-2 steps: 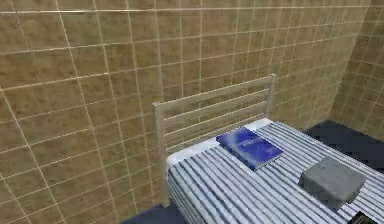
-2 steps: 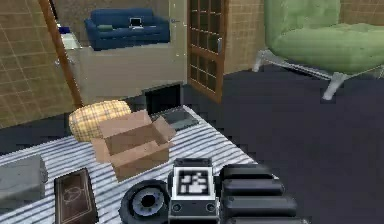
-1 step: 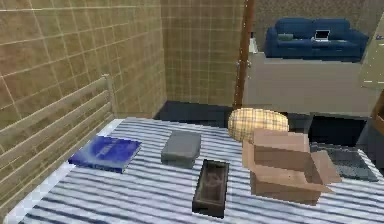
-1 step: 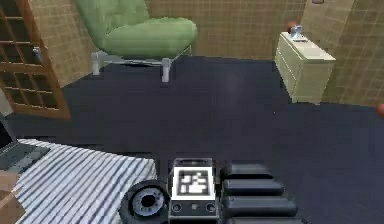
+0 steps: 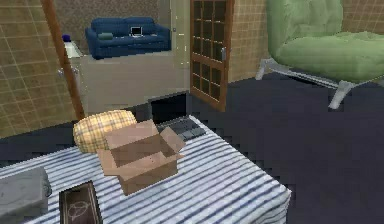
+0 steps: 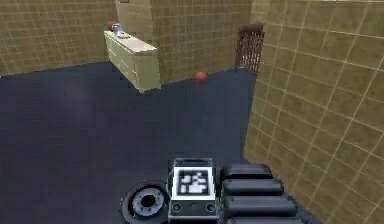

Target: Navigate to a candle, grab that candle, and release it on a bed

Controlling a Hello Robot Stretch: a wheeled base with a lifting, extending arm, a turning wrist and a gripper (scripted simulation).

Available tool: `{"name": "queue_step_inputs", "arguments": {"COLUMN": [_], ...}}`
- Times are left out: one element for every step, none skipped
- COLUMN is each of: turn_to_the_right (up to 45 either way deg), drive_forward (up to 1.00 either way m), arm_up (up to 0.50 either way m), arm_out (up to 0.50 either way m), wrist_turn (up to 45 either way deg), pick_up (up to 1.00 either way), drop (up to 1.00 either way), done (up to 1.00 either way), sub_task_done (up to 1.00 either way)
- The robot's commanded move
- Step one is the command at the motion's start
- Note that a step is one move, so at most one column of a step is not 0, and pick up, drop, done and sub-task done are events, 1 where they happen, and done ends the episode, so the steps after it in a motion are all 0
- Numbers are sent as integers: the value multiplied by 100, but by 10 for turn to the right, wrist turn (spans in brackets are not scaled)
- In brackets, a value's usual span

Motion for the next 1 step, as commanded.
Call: {"name": "queue_step_inputs", "arguments": {"turn_to_the_right": [240], "drive_forward": [0], "arm_up": [0], "arm_out": [0], "wrist_turn": [0], "pick_up": [0], "drop": [0], "done": [0], "sub_task_done": [0]}}
